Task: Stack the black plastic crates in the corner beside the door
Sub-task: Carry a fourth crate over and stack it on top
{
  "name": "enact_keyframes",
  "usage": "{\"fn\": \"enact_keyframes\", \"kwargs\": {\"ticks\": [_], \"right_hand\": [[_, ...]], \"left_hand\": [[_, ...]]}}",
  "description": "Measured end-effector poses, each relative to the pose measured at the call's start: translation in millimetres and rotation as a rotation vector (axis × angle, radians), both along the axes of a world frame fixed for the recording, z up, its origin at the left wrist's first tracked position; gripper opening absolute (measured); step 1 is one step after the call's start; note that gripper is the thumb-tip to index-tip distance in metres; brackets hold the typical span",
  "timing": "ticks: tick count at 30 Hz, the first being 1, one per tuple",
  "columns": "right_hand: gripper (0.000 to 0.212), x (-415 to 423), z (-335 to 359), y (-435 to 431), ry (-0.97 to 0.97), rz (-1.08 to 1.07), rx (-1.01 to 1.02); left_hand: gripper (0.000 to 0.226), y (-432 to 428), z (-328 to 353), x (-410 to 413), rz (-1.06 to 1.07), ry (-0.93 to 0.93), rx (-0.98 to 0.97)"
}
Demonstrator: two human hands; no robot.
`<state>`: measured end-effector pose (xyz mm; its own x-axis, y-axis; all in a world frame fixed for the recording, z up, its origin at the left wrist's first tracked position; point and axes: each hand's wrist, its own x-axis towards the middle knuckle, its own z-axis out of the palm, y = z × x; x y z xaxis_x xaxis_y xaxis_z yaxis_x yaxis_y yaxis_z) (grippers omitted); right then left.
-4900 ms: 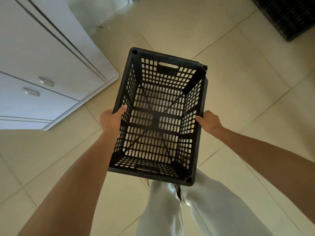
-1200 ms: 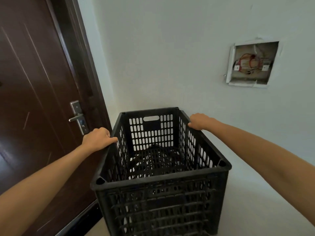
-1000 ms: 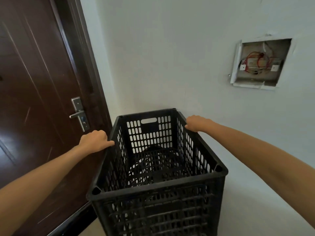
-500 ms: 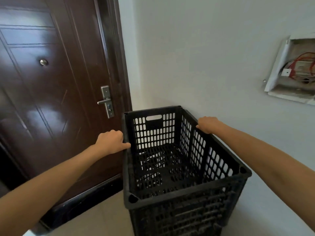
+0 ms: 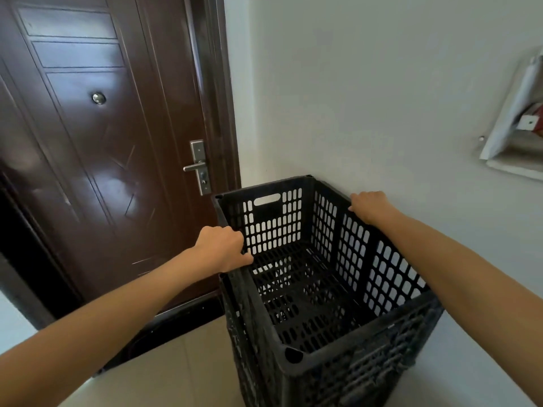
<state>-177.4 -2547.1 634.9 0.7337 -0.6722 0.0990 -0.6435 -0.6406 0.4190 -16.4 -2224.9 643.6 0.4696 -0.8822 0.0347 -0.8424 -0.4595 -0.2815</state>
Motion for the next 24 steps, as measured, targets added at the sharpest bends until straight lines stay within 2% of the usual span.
{"fn": "enact_keyframes", "kwargs": {"ticks": [3,10,16,21,24], "right_hand": [[0.037,2,2,-1,-0.015,0.009,0.002],[0.033,4,2,1,-0.008,-0.003,-0.016],[0.021,5,-2,11,0.084,-0.039,-0.093],[0.04,3,-11,34,-0.012,-0.001,-0.148],[0.05,6,-6,68,-0.081,0.074,-0.064]], "left_hand": [[0.049,-3,2,-6,0.004,-0.03,0.046],[0.054,-4,1,-5,-0.003,-0.046,0.005],[0.062,7,-8,4,-0.182,-0.179,-0.117],[0.068,4,-13,22,-0.361,-0.281,-0.195],[0.065,-7,-16,37,-0.491,-0.274,-0.222]]}}
